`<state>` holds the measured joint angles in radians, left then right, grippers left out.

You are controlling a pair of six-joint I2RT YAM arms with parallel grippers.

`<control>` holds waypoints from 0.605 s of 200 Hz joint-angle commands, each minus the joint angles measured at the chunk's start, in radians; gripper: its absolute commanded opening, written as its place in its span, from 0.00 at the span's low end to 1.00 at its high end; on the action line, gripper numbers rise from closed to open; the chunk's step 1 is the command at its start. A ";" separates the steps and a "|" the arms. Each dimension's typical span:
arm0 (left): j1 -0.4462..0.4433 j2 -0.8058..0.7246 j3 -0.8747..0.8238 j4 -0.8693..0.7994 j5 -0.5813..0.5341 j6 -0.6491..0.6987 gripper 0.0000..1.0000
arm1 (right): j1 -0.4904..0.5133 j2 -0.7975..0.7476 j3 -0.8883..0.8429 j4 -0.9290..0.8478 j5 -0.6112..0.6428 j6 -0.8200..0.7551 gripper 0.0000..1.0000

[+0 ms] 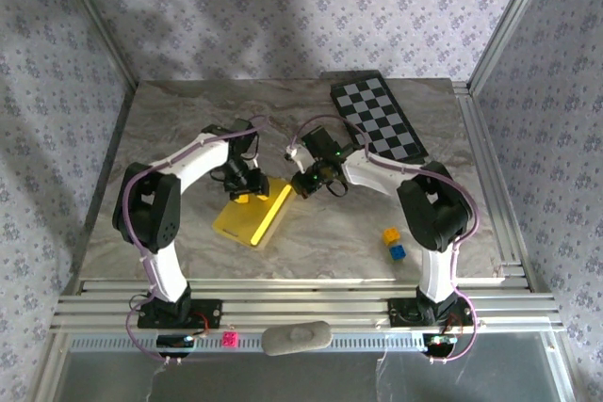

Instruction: Fold the paper box

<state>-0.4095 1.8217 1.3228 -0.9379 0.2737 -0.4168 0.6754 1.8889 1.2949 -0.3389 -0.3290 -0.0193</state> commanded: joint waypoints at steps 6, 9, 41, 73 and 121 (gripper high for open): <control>0.032 0.020 0.016 0.012 -0.053 0.021 0.51 | 0.010 -0.074 -0.018 -0.017 -0.031 -0.016 0.00; 0.032 0.020 0.015 0.011 -0.052 0.021 0.51 | 0.009 -0.076 -0.020 -0.017 -0.031 -0.019 0.00; 0.043 0.017 0.010 0.017 -0.054 0.027 0.51 | 0.017 -0.092 -0.021 -0.033 -0.029 -0.040 0.00; 0.067 0.014 0.022 0.007 -0.053 0.045 0.51 | 0.023 -0.104 -0.026 -0.041 -0.024 -0.050 0.00; 0.100 0.031 0.054 -0.016 -0.040 0.080 0.51 | 0.033 -0.115 -0.027 -0.044 -0.007 -0.043 0.00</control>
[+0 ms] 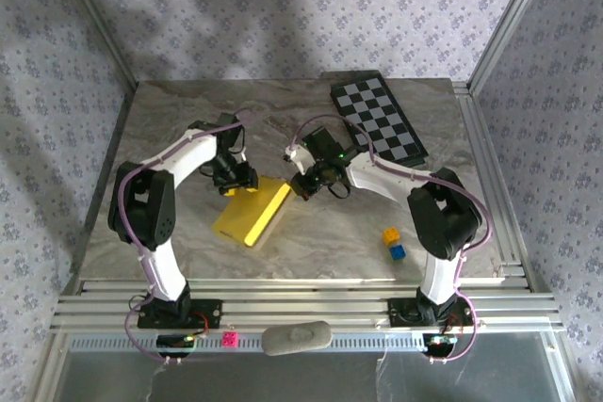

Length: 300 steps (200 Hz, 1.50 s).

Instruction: Fold the paper box

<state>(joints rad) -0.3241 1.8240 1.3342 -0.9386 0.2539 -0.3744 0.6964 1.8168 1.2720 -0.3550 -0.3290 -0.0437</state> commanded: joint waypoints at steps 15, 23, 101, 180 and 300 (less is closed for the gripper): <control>0.016 0.036 0.051 -0.020 -0.019 0.043 0.50 | 0.012 -0.042 -0.002 -0.030 -0.005 -0.017 0.00; 0.016 0.039 0.053 -0.019 -0.017 0.043 0.51 | 0.012 -0.042 -0.002 -0.030 -0.004 -0.015 0.00; 0.016 0.047 0.071 -0.028 0.013 0.046 0.50 | 0.012 -0.036 0.011 -0.038 0.027 0.007 0.00; -0.086 -0.207 0.126 -0.101 0.017 0.097 0.52 | -0.007 0.027 0.091 -0.091 0.120 0.112 0.00; -0.492 -0.310 -0.152 -0.017 -0.288 0.068 0.53 | -0.037 0.026 0.071 -0.086 0.074 0.137 0.00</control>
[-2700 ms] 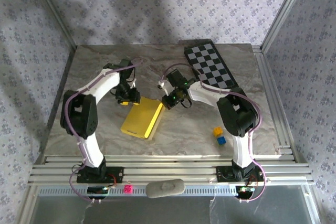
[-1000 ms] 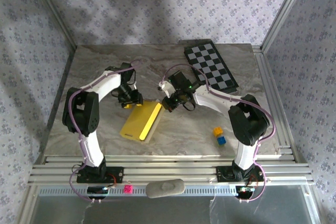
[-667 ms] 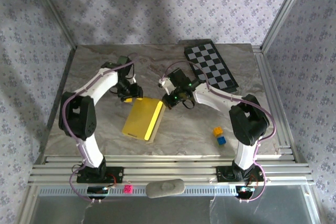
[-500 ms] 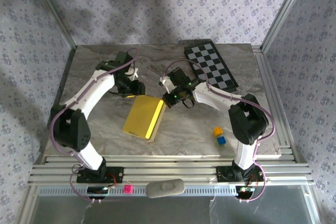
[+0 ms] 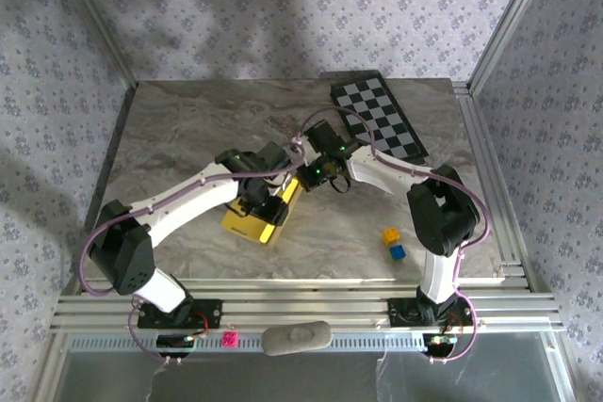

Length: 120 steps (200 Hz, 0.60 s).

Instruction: Fold the paper box

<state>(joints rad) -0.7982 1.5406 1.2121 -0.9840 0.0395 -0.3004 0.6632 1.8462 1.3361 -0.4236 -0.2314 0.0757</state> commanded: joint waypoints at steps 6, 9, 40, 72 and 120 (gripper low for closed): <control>-0.020 -0.028 -0.038 0.035 -0.070 -0.005 0.52 | -0.005 -0.006 0.002 -0.014 -0.028 0.019 0.00; -0.021 -0.028 -0.042 0.038 -0.070 -0.004 0.52 | -0.005 -0.008 -0.001 -0.014 -0.031 0.019 0.00; -0.030 -0.002 -0.057 0.024 -0.112 0.004 0.50 | -0.010 -0.022 -0.022 -0.001 -0.060 0.019 0.00; -0.032 0.013 -0.063 -0.007 -0.190 0.015 0.48 | -0.014 -0.048 -0.054 0.028 -0.090 0.018 0.00; -0.032 0.010 -0.074 -0.007 -0.211 0.057 0.44 | -0.019 -0.108 -0.117 0.097 -0.132 0.009 0.00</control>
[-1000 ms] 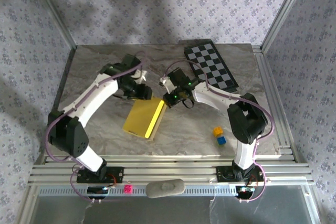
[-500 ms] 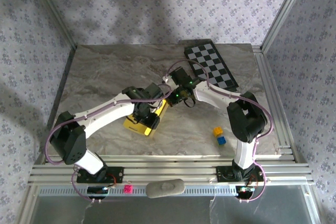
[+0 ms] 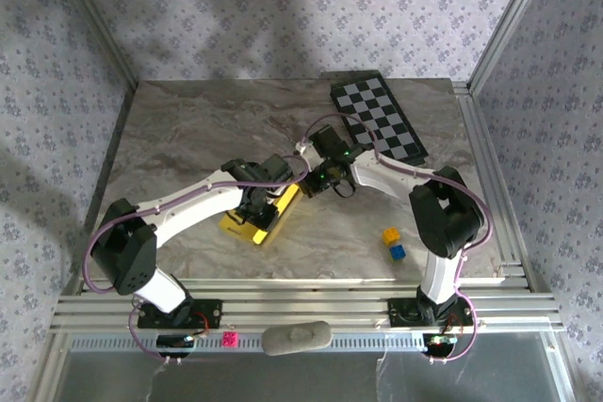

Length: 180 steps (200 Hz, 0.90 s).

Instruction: Fold the paper box

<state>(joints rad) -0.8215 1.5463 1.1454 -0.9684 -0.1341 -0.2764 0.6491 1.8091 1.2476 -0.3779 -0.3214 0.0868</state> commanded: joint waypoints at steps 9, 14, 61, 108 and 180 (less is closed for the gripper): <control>-0.009 0.002 -0.009 -0.023 -0.039 0.037 0.44 | -0.005 -0.085 -0.040 0.062 -0.044 -0.005 0.00; -0.008 0.002 -0.011 -0.022 -0.040 0.039 0.44 | -0.005 -0.090 -0.044 0.066 -0.044 -0.007 0.00; -0.002 -0.001 -0.016 -0.025 -0.063 0.053 0.45 | 0.022 -0.144 -0.101 0.073 0.039 -0.061 0.00; 0.016 -0.008 -0.019 -0.020 -0.054 0.081 0.46 | 0.060 -0.188 -0.124 0.060 0.131 -0.110 0.00; 0.080 -0.009 -0.003 -0.024 -0.024 0.104 0.46 | 0.081 -0.222 -0.142 0.059 0.151 -0.120 0.00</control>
<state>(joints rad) -0.7792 1.5463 1.1316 -0.9676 -0.1661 -0.1986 0.7223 1.6245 1.1179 -0.3054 -0.1856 -0.0093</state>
